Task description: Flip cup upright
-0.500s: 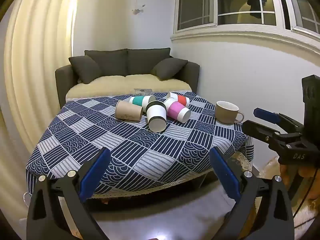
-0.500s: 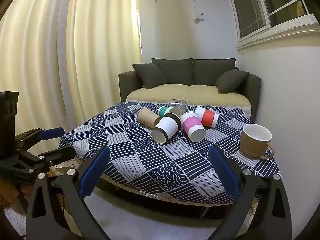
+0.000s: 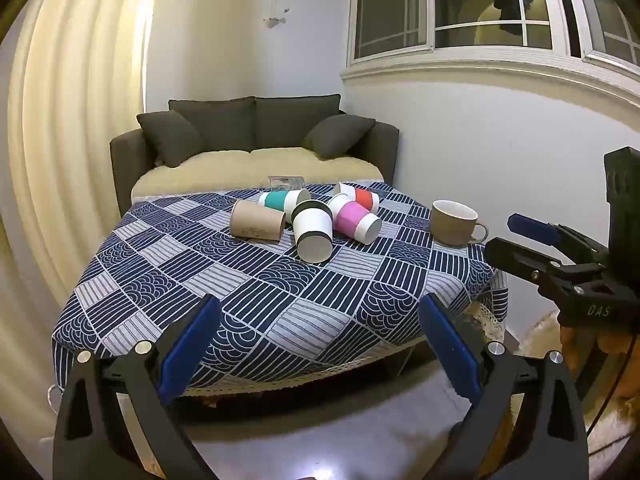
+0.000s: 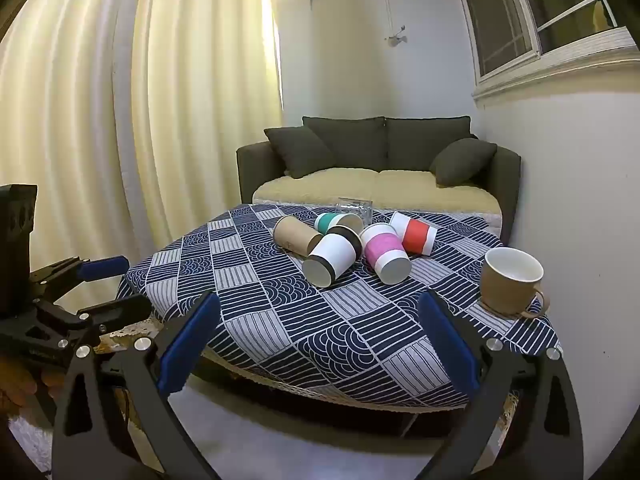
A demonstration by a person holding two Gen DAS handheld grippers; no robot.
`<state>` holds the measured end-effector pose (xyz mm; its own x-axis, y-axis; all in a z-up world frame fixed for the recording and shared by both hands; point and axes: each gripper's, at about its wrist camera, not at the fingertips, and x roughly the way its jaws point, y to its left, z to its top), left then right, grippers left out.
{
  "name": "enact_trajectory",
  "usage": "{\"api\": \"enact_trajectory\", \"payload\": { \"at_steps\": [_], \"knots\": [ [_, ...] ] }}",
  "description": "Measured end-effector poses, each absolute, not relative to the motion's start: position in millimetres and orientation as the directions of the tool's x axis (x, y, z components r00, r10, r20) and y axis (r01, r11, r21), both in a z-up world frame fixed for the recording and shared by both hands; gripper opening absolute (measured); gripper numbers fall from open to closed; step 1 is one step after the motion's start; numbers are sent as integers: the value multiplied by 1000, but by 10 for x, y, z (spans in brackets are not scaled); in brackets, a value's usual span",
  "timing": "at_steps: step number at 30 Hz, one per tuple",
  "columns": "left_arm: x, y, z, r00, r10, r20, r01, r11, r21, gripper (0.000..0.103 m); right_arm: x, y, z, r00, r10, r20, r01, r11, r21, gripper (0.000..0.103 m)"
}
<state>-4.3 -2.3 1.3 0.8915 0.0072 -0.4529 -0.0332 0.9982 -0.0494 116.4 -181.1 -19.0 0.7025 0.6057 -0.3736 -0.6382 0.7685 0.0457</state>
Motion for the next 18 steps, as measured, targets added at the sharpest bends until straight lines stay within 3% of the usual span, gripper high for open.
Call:
{"api": "enact_trajectory", "payload": {
  "at_steps": [18],
  "knots": [
    [7, -14, -23, 889, -2, -458, -25, 998, -52, 96, 1154, -1801, -200, 702, 606, -374, -640, 767, 42, 98]
  ]
}}
